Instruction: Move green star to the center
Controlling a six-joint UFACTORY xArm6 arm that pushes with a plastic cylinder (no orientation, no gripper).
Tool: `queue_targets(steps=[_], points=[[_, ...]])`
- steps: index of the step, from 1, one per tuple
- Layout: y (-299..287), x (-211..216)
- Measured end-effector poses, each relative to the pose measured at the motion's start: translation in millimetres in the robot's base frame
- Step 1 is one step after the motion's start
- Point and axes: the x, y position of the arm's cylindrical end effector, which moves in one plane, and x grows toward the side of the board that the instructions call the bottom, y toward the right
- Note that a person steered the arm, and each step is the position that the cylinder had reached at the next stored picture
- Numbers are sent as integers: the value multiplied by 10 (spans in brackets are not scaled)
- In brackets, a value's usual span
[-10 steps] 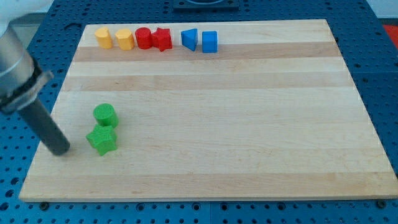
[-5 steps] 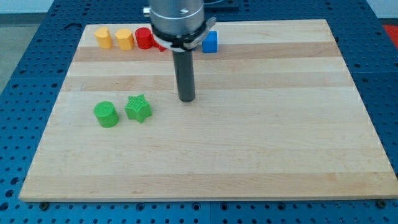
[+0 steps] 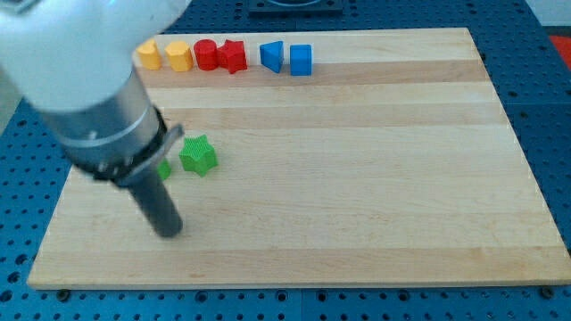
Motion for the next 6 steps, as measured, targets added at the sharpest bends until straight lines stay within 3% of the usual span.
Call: queue_targets(steps=[1,3,6], points=[[0,-492],[29,-896],[818,-1735]])
